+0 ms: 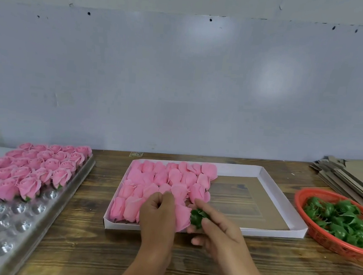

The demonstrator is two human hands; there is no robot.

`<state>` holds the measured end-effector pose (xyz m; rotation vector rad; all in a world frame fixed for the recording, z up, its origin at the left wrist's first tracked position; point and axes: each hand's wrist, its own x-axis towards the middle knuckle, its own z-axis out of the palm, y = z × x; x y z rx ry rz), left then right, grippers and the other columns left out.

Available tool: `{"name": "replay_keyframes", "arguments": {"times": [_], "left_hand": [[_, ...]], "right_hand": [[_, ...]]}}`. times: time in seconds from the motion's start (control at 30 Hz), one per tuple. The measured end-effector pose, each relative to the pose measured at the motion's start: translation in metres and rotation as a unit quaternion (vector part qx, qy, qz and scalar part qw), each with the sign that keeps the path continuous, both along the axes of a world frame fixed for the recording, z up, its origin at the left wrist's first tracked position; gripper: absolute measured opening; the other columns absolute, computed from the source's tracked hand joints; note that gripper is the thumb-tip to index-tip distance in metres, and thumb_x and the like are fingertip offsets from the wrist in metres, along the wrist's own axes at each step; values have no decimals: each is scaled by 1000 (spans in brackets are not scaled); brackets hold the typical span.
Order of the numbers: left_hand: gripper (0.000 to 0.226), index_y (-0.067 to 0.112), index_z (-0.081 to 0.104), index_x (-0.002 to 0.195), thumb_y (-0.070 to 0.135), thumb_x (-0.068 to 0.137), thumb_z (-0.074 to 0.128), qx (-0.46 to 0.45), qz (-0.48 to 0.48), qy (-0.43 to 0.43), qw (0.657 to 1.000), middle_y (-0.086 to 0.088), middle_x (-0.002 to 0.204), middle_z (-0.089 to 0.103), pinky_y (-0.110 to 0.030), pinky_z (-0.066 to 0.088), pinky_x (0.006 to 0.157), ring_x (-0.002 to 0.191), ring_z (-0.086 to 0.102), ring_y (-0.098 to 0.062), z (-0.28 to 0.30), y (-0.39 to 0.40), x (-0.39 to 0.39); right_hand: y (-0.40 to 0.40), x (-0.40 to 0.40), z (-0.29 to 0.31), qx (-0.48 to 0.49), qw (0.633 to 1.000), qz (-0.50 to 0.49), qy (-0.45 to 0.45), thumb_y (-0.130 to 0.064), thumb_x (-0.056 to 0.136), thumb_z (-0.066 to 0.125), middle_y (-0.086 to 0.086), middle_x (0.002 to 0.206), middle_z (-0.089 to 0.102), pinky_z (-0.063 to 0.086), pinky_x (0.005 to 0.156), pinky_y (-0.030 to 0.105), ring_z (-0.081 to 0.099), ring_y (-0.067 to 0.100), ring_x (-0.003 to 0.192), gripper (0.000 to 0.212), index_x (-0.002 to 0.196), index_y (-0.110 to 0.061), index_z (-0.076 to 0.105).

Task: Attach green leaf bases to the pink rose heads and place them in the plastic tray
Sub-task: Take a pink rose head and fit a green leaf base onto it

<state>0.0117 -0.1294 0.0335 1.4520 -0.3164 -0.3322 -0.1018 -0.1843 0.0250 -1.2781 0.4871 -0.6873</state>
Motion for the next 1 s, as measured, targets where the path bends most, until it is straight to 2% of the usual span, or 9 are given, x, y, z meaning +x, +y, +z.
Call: {"name": "replay_keyframes", "arguments": {"times": [0.1, 0.2, 0.33, 0.5, 0.67, 0.8, 0.9, 1.0], "left_hand": [[40, 17, 42, 60, 21, 99, 52, 6, 8, 6, 1000, 12, 43, 34, -30, 32, 55, 38, 32, -1, 0, -1, 1], [41, 17, 41, 59, 19, 99, 52, 0, 13, 11, 1000, 12, 43, 34, -30, 31, 54, 39, 32, -1, -1, -1, 1], [42, 17, 39, 58, 18, 99, 52, -3, 5, 6, 1000, 11, 46, 33, -32, 32, 55, 44, 30, -3, -3, -2, 0], [41, 15, 48, 58, 18, 98, 54, -22, -12, 48, 999, -5, 59, 46, -38, 41, 65, 63, 44, -23, -5, -3, -3], [33, 12, 52, 69, 20, 100, 53, -35, -35, 101, 994, -11, 71, 53, -41, 45, 70, 71, 50, -27, -7, -2, 0], [34, 12, 53, 69, 21, 101, 53, -40, -39, 111, 992, -13, 74, 55, -43, 47, 74, 74, 53, -28, -7, -3, 1], [37, 14, 52, 65, 20, 101, 53, -42, -44, 109, 992, -10, 67, 52, -42, 47, 69, 68, 51, -26, -8, -3, 0], [41, 15, 49, 61, 19, 101, 53, -42, -47, 94, 994, -5, 58, 48, -36, 42, 57, 56, 46, -20, -11, -3, -1]], "right_hand": [[5, -1, -2, -92, 995, -22, 18, 6, 96, 52, -12, 112, 73, 56, 71, 23, 71, 15, 91, 42, 118, -28, 65], [6, 2, -5, -78, 995, -53, 7, 11, 88, 62, -8, 105, 76, 56, 67, 23, 72, 12, 90, 40, 114, -20, 66], [4, 1, -6, -101, 992, -71, 10, 8, 81, 71, -4, 99, 77, 55, 65, 23, 72, 11, 82, 40, 109, -20, 68], [5, 1, -8, -88, 995, -48, -5, 14, 77, 72, -1, 101, 77, 58, 69, 23, 74, 11, 89, 39, 108, -10, 68], [6, -2, -8, -97, 995, -27, -3, 15, 84, 64, -4, 104, 77, 57, 66, 23, 72, 12, 98, 39, 111, -12, 67], [5, -2, -10, -125, 992, -35, 0, 16, 83, 65, -6, 102, 77, 56, 73, 22, 73, 12, 96, 40, 111, -13, 67], [5, -2, -10, -129, 991, -38, 4, 14, 82, 66, -3, 101, 77, 56, 76, 22, 72, 12, 97, 39, 112, -11, 68], [6, -2, -10, -107, 993, -41, 6, 14, 83, 66, -5, 98, 77, 56, 66, 20, 73, 9, 95, 38, 110, -13, 69]]}}
